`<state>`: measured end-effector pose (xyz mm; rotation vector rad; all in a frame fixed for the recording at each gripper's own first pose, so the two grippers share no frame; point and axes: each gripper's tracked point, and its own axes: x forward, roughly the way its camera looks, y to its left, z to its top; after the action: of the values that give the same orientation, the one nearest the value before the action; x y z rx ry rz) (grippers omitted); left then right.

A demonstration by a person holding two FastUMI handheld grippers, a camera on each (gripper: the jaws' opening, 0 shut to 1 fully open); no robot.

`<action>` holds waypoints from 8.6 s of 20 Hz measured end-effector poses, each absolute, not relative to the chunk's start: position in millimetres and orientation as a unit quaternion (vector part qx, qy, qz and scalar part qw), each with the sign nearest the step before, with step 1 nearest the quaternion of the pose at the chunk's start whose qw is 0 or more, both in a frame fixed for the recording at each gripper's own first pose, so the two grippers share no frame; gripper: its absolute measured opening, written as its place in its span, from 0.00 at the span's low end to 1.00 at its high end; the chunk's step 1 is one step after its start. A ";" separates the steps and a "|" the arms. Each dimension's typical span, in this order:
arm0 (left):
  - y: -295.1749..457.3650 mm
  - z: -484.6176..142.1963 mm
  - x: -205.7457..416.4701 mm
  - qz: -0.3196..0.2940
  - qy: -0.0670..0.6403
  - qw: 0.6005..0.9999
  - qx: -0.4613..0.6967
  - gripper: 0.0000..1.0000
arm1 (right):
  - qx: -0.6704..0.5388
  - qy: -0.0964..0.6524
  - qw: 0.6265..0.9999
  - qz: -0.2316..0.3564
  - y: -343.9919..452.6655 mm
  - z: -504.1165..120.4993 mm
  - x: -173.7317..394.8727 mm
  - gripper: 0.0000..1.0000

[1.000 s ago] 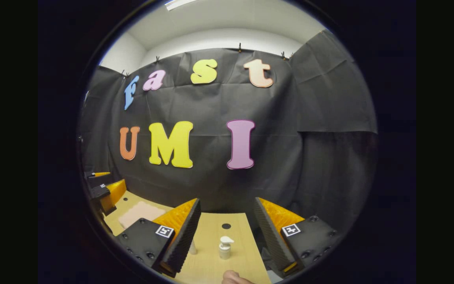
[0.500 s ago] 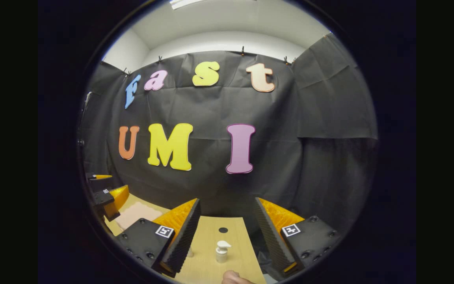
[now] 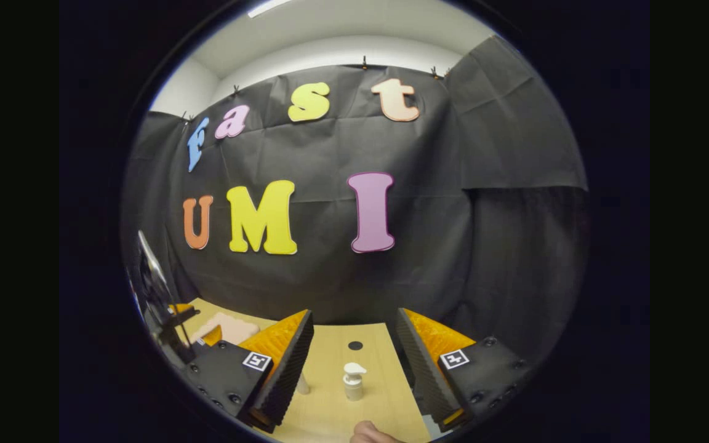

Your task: First open the suitcase, pack the skin care products into it, and then close the suitcase.

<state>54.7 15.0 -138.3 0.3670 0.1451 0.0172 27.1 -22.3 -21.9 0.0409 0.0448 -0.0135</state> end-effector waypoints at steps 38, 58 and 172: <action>4.7 -259.5 115.5 -0.081 0.202 0.730 0.648 0.03 | 0.004 0.038 0.997 -0.069 -124.4 -69.1 -55.2 0.80; 239.1 -85.3 108.0 -0.004 0.170 0.934 0.315 0.03 | -0.002 0.049 0.995 -0.085 72.7 -58.7 -2.8 0.80; 154.9 -164.3 -47.4 -0.008 0.309 0.950 -0.028 0.38 | -0.070 0.322 0.944 -0.020 45.7 -358.7 141.1 0.48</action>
<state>-47.4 154.9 -164.3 -0.0575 0.6292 -0.0160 141.1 45.7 -358.7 -0.1422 0.6563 -0.0401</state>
